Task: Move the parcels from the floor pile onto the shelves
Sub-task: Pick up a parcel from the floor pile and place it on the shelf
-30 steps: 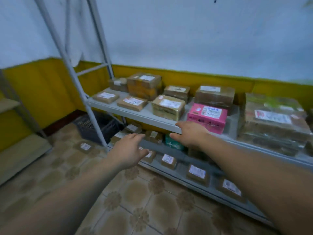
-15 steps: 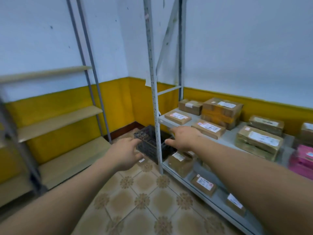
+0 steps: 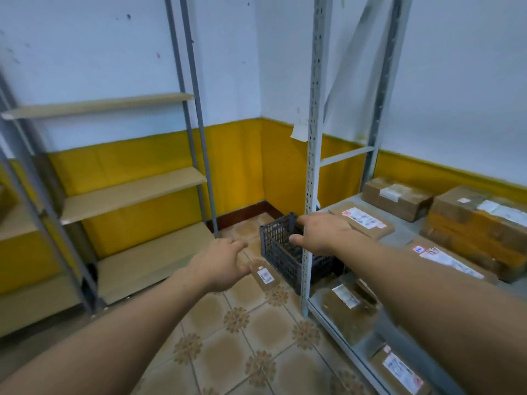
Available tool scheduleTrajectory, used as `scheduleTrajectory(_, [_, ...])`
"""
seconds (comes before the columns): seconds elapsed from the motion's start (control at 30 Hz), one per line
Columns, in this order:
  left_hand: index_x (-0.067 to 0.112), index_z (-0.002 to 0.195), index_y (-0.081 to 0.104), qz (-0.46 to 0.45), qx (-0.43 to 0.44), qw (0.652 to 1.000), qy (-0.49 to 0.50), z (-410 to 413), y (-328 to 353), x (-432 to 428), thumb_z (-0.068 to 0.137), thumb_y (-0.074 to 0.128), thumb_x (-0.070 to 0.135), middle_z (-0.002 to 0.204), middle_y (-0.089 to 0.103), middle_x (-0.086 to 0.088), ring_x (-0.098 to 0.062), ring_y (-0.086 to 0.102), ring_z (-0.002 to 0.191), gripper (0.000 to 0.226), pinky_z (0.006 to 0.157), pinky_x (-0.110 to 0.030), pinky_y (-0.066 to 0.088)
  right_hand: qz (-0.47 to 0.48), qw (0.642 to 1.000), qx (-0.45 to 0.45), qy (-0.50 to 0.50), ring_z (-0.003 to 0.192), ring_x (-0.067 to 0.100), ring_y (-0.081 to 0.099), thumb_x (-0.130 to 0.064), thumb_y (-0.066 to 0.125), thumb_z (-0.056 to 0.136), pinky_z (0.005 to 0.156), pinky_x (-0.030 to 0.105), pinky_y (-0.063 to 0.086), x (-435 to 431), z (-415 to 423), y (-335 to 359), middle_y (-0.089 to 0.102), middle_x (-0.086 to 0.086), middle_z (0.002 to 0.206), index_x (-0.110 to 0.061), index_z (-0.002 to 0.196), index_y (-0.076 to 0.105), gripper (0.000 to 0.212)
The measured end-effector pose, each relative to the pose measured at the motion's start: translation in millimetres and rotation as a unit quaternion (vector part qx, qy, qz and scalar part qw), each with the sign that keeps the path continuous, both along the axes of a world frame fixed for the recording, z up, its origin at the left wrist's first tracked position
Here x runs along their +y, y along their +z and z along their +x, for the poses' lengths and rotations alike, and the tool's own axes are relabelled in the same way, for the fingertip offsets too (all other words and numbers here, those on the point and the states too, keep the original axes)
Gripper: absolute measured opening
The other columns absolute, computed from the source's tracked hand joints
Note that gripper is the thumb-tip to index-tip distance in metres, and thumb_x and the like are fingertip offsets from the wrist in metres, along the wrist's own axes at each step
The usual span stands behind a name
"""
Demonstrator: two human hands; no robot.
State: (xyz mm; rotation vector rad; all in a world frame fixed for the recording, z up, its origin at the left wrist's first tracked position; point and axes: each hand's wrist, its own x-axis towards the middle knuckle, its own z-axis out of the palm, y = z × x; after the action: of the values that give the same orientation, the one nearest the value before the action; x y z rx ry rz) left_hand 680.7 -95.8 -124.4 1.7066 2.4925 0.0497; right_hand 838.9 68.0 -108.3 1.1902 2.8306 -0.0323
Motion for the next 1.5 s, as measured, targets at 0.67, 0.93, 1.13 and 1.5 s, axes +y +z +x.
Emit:
scheduleTrajectory(0.67, [0.023, 0.148, 0.033, -0.066, -0.095, 0.993, 0.007, -322.7, -87.5, 227.2, 0.092, 0.054, 0.048, 0.149, 0.039, -0.004, -0.024, 0.040, 0.133, 0.065, 0.106, -0.041, 0.040, -0.101, 0.992, -0.051, -0.058, 0.117, 0.032, 0.055, -0.058, 0.041, 0.098, 0.093, 0.045, 0.051, 229.4, -300.9, -87.4, 0.055, 0.012, 0.134, -0.018, 0.144, 0.043, 0.060])
scheduleTrajectory(0.93, [0.025, 0.150, 0.029, -0.162, -0.082, 0.980, -0.083, -390.3, -133.2, 368.9, 0.094, 0.051, 0.049, 0.153, 0.034, -0.004, -0.024, 0.034, 0.138, 0.065, 0.110, -0.039, 0.035, -0.173, 0.971, -0.051, -0.156, 0.127, 0.033, 0.049, -0.061, 0.039, 0.098, 0.099, 0.046, 0.046, 331.9, -337.8, -142.3, 0.046, 0.012, 0.145, -0.018, 0.147, 0.036, 0.065])
scheduleTrajectory(1.13, [0.021, 0.151, 0.026, -0.244, -0.097, 0.955, -0.137, -434.8, -190.5, 478.4, 0.096, 0.046, 0.049, 0.149, 0.038, -0.008, -0.026, 0.043, 0.130, 0.065, 0.103, -0.040, 0.042, -0.262, 0.936, -0.051, -0.231, 0.128, 0.030, 0.049, -0.056, 0.039, 0.101, 0.101, 0.046, 0.045, 421.3, -367.2, -221.4, 0.040, 0.009, 0.151, -0.019, 0.152, 0.030, 0.064])
scheduleTrajectory(1.5, [0.021, 0.152, 0.027, -0.370, -0.140, 0.902, -0.175, -534.5, -339.3, 611.8, 0.099, 0.045, 0.042, 0.153, 0.037, -0.004, -0.022, 0.053, 0.122, 0.060, 0.098, -0.031, 0.045, -0.384, 0.839, -0.006, -0.386, 0.118, 0.029, 0.054, -0.053, 0.040, 0.101, 0.087, 0.033, 0.045, 478.4, -411.9, -354.6, 0.051, 0.010, 0.141, -0.023, 0.146, 0.041, 0.054])
